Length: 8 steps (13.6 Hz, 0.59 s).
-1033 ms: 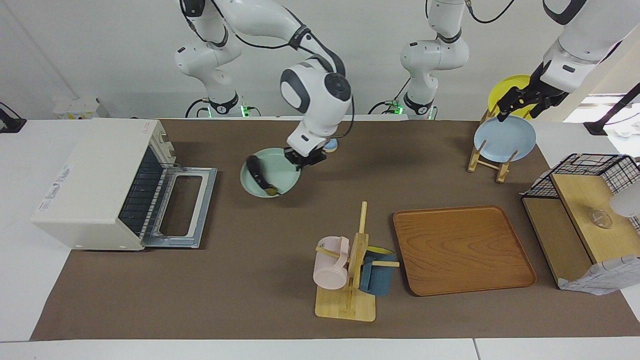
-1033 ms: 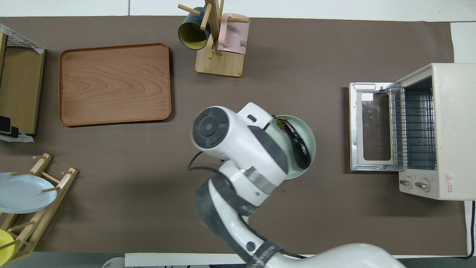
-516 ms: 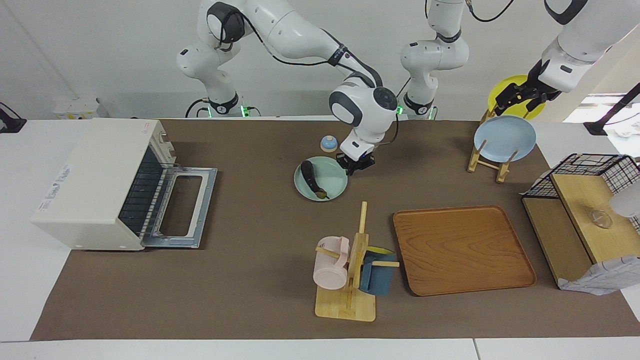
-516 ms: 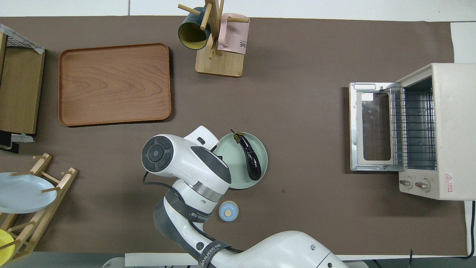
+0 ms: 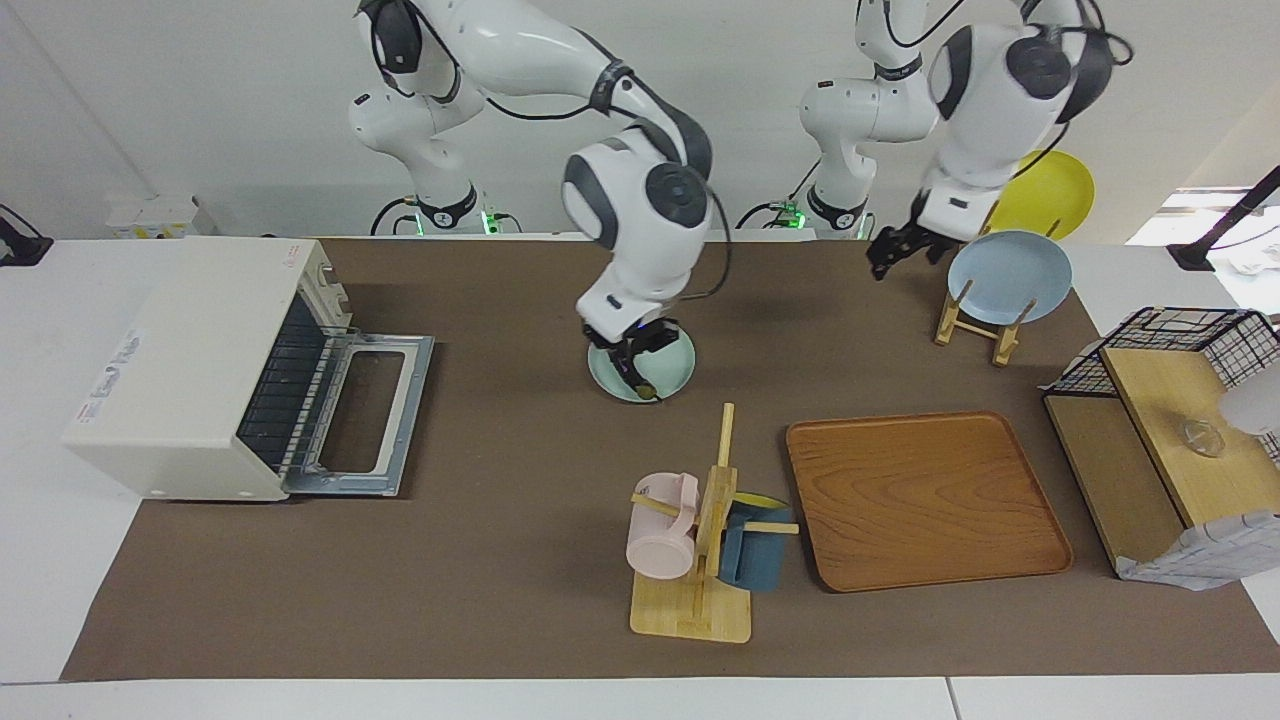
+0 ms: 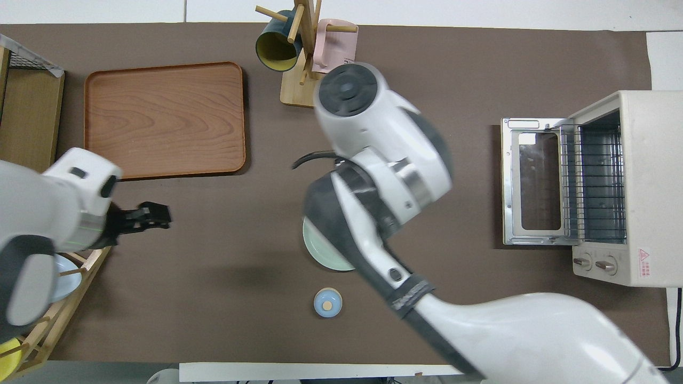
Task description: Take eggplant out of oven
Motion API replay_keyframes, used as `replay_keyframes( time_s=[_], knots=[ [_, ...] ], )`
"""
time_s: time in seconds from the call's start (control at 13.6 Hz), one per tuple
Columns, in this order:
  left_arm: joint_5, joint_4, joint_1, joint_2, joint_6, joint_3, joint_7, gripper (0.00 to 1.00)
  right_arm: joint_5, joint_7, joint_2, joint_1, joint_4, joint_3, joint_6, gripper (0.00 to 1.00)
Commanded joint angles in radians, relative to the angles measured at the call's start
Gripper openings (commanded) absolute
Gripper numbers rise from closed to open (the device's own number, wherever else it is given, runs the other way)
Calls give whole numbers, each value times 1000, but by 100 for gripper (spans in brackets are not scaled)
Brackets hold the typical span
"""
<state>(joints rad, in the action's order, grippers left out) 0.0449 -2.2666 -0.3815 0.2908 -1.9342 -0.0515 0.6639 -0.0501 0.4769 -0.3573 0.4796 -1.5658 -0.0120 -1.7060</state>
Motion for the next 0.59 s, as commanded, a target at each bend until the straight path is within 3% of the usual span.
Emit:
replay_keyframes(
  time_s=[0.0,0.22,0.52],
  knots=[
    [53,22,-196,-164,-238,13,253,100,-28,-176,136,-165,-322,20,-189,0],
    [165,90,-341,-342,-461,13,334,100,-134,-236,178,-242,-538,20,-403,0],
    [187,171,-444,-501,-588,12,411,100,-238,-325,169,-280,-550,20,-403,0]
  ],
)
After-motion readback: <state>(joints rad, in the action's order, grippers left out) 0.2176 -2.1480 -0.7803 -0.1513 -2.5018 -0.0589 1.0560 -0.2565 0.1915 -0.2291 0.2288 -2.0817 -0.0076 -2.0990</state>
